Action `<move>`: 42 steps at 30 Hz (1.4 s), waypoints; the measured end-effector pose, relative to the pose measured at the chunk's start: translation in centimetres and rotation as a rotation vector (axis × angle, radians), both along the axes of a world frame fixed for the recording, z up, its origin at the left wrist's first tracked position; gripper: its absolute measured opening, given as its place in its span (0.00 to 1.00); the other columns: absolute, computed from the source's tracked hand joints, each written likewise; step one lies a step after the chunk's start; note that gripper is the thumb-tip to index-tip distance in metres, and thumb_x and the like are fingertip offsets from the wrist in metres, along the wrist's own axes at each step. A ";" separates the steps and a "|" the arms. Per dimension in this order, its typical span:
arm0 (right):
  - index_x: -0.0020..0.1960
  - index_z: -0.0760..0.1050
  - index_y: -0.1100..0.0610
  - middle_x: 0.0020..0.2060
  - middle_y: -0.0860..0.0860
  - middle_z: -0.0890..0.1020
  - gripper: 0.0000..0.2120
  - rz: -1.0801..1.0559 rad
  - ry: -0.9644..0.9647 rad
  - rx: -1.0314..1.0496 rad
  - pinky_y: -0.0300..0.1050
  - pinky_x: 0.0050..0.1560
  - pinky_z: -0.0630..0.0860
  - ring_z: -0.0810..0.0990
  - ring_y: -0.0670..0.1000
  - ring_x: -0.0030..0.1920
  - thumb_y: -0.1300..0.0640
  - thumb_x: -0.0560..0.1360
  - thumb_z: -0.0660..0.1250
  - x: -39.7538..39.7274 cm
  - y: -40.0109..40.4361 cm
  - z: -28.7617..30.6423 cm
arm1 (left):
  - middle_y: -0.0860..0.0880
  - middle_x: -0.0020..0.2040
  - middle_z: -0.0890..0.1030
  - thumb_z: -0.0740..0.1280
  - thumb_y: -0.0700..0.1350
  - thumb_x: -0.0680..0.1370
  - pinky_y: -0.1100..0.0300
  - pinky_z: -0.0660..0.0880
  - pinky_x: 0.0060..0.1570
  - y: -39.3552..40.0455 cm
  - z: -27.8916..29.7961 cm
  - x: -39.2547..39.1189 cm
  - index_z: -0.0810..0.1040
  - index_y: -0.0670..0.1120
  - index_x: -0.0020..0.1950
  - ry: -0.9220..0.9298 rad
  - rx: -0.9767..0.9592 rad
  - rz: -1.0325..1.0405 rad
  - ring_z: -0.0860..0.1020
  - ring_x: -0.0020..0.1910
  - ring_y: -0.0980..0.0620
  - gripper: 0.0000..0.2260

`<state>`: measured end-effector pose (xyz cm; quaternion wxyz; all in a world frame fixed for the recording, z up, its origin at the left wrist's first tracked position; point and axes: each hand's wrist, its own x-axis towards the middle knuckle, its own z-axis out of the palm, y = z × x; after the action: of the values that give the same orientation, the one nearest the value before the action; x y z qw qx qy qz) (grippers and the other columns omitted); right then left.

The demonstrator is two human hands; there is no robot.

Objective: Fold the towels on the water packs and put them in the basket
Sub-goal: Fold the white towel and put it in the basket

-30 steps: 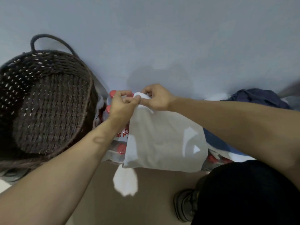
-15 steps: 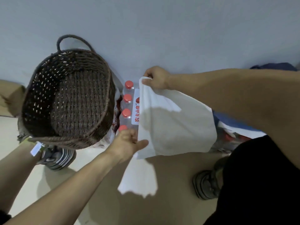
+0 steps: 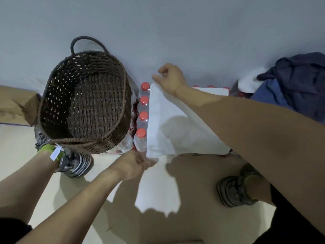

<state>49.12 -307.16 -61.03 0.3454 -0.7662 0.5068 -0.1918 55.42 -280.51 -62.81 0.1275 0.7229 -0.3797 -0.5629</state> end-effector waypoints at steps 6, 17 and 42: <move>0.47 0.79 0.54 0.39 0.47 0.81 0.05 -0.183 -0.021 -0.006 0.34 0.47 0.72 0.79 0.48 0.44 0.62 0.73 0.68 -8.8 -0.8 1.7 | 0.46 0.36 0.83 0.65 0.51 0.78 0.55 0.77 0.38 -6.6 3.0 -0.9 0.79 0.43 0.41 -0.431 -0.411 -0.025 0.81 0.38 0.44 0.13; 0.65 0.70 0.68 0.58 0.61 0.77 0.22 -0.490 0.370 0.294 0.49 0.51 0.77 0.77 0.60 0.58 0.55 0.77 0.64 -18.7 -3.5 -0.5 | 0.39 0.79 0.53 0.55 0.49 0.83 0.49 0.43 0.77 -15.3 -2.8 -3.0 0.55 0.36 0.78 -0.737 -0.610 -0.189 0.48 0.79 0.43 0.28; 0.60 0.75 0.59 0.56 0.55 0.81 0.24 -0.571 0.124 0.100 0.39 0.51 0.72 0.79 0.56 0.57 0.43 0.73 0.71 -21.0 -6.2 -3.7 | 0.44 0.81 0.43 0.45 0.55 0.83 0.51 0.37 0.77 -15.4 -3.5 -3.3 0.46 0.46 0.81 -0.904 -0.511 -0.282 0.40 0.79 0.48 0.28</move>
<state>28.13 -313.32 -64.77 0.2832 -0.5847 0.7309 -0.2090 52.15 -295.87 -66.34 0.0461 0.7811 -0.6151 -0.0969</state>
